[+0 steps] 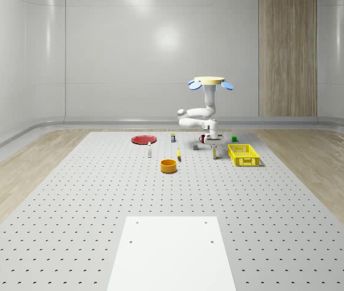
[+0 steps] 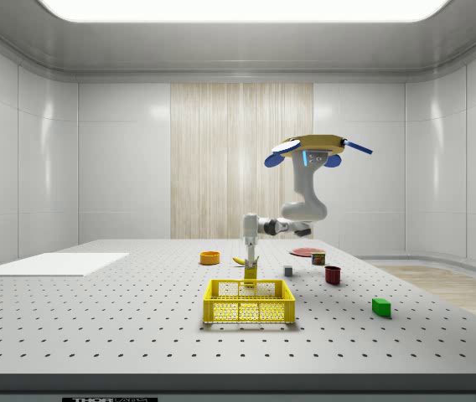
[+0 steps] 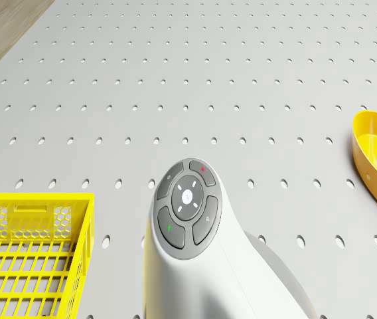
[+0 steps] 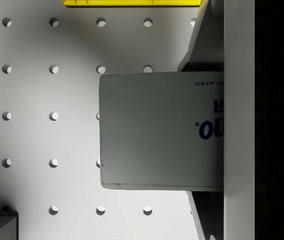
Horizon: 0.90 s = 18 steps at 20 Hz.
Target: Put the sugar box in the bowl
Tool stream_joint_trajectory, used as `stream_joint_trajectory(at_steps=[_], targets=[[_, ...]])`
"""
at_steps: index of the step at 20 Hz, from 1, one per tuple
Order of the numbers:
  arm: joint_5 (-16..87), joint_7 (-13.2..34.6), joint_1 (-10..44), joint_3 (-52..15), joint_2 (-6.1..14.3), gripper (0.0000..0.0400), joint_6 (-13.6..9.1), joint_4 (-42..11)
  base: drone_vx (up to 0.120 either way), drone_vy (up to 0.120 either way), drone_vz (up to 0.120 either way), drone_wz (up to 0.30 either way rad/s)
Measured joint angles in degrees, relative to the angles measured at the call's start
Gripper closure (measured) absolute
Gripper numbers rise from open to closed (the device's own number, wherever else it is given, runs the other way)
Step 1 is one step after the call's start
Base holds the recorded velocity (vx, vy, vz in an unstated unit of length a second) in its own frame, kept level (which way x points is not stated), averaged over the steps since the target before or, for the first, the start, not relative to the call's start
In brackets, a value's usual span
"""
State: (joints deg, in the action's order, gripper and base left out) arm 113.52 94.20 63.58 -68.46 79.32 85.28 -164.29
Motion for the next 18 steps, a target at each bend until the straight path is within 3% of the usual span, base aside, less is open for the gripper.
stream_joint_trajectory(at_steps=[7, 10, 18], targets=[[-1.7, 0.0, 0.1, -2.0, 0.2, 0.0233, -0.7, -0.5, 0.0, 0.0, 0.0, 0.0], [-3.9, 0.1, 0.1, -4.3, 0.1, 0.0233, -1.5, -1.0, 0.013, -0.013, 0.107, 0.0], [-6.9, 0.3, 0.5, -7.3, 0.4, 0.0233, -2.2, -1.5, 0.12, -0.12, 0.12, 0.0]])
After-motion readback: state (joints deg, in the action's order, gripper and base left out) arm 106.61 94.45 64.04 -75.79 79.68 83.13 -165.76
